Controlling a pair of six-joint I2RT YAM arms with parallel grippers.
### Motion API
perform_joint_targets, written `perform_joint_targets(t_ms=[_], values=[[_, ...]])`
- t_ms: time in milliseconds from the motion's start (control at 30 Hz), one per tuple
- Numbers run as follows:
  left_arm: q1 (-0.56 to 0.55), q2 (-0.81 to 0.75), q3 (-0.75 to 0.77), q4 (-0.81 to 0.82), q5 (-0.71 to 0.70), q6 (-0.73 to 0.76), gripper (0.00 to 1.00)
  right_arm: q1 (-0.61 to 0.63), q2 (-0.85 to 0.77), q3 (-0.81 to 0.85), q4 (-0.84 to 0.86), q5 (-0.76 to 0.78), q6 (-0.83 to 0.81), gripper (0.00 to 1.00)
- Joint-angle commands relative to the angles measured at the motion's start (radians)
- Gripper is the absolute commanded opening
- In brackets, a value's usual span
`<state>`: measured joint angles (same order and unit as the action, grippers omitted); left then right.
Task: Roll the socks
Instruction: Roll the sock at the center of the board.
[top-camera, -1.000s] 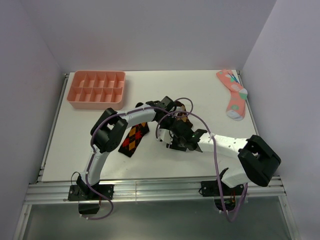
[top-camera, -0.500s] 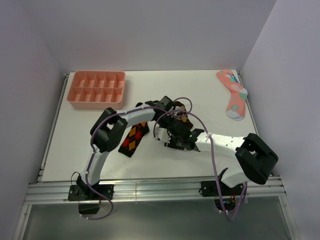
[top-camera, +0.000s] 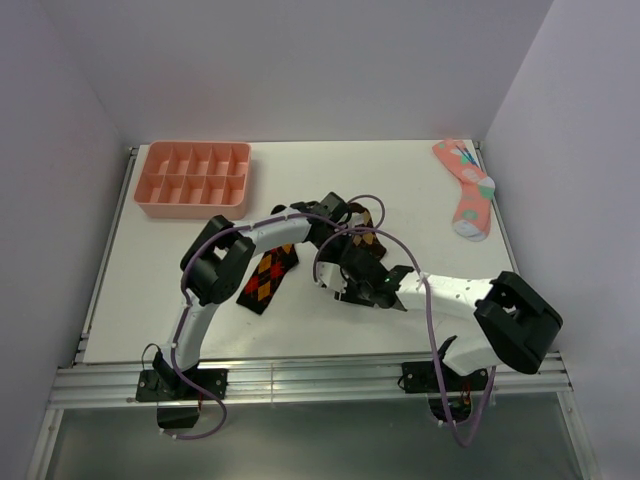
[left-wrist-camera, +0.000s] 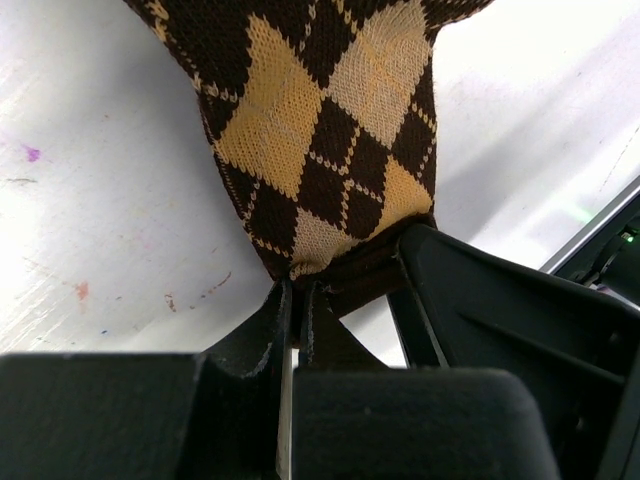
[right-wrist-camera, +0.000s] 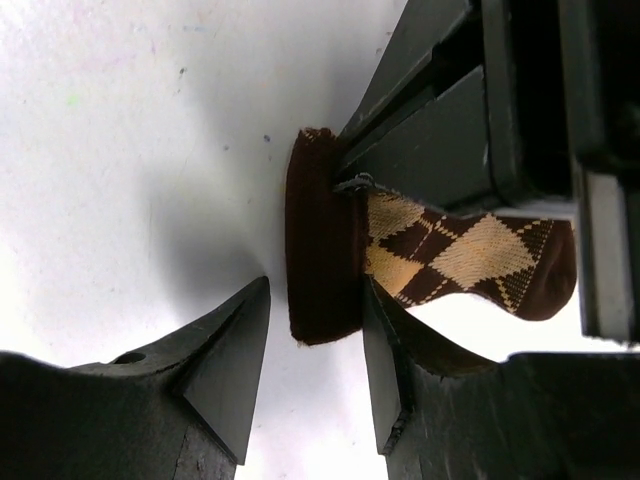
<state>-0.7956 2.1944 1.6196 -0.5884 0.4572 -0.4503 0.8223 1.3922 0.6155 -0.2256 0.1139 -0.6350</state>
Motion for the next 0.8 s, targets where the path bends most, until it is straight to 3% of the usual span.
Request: perform_joint_targets(t_ms=[0, 333, 767], values=[[-0.017, 0.011, -0.023, -0.008, -0.009, 0.002, 0.00, 0.003, -0.024, -0.030, -0.006, -0.010, 0.021, 0.50], [-0.017, 0.001, -0.041, 0.012, 0.000, -0.007, 0.00, -0.034, -0.007, -0.016, 0.000, -0.062, 0.035, 0.49], [-0.011, -0.013, -0.093, 0.076, 0.024, -0.059, 0.00, -0.186, -0.015, 0.018, -0.070, -0.223, 0.058, 0.33]])
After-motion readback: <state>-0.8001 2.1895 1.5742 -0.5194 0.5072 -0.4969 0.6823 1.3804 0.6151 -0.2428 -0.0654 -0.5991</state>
